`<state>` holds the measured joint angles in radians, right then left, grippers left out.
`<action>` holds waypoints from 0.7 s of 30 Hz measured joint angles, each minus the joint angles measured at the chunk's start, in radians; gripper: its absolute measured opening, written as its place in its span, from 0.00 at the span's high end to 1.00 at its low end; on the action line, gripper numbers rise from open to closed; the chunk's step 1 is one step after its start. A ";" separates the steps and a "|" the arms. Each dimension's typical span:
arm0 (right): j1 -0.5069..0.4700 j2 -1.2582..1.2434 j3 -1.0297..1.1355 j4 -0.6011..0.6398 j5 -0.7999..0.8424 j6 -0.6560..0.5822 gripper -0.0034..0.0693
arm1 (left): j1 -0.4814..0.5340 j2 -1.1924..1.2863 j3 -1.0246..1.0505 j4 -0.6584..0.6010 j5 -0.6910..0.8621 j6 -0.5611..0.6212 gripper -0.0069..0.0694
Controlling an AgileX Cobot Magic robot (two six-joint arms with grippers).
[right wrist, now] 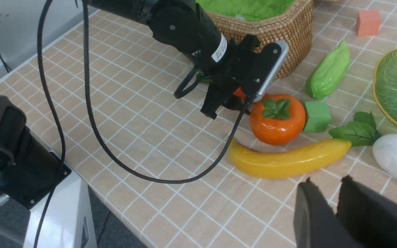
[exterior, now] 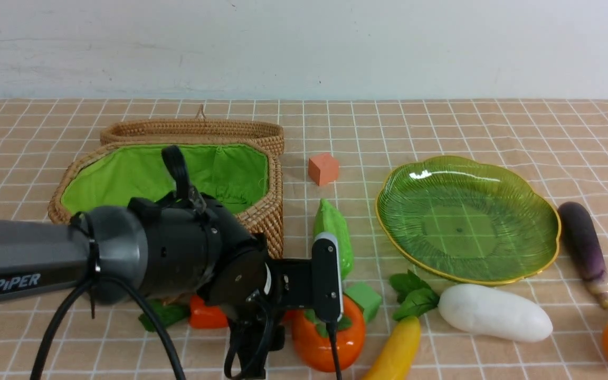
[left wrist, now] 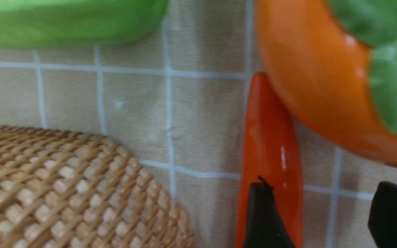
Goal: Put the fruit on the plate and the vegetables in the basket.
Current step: Use the left arm to grab a carrot and put it into the left basket
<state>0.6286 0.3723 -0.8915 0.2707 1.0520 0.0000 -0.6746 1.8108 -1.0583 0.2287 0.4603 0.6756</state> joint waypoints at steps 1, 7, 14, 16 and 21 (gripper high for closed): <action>0.000 0.000 0.000 0.005 0.000 0.000 0.77 | 0.000 0.004 -0.003 0.011 -0.001 -0.018 0.39; 0.000 0.000 0.000 0.011 0.001 0.000 0.77 | 0.000 0.008 -0.009 0.016 0.031 -0.033 0.41; 0.000 0.001 0.000 0.012 0.001 0.000 0.76 | 0.000 -0.035 -0.005 -0.019 0.130 -0.040 0.46; 0.000 0.001 0.000 0.012 0.000 0.000 0.76 | 0.000 -0.065 0.002 -0.042 0.159 -0.042 0.46; 0.000 0.001 0.000 0.012 -0.002 -0.021 0.75 | 0.000 -0.120 0.003 -0.053 0.162 -0.043 0.46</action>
<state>0.6286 0.3730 -0.8915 0.2831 1.0495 -0.0209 -0.6746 1.6911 -1.0553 0.1758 0.6218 0.6322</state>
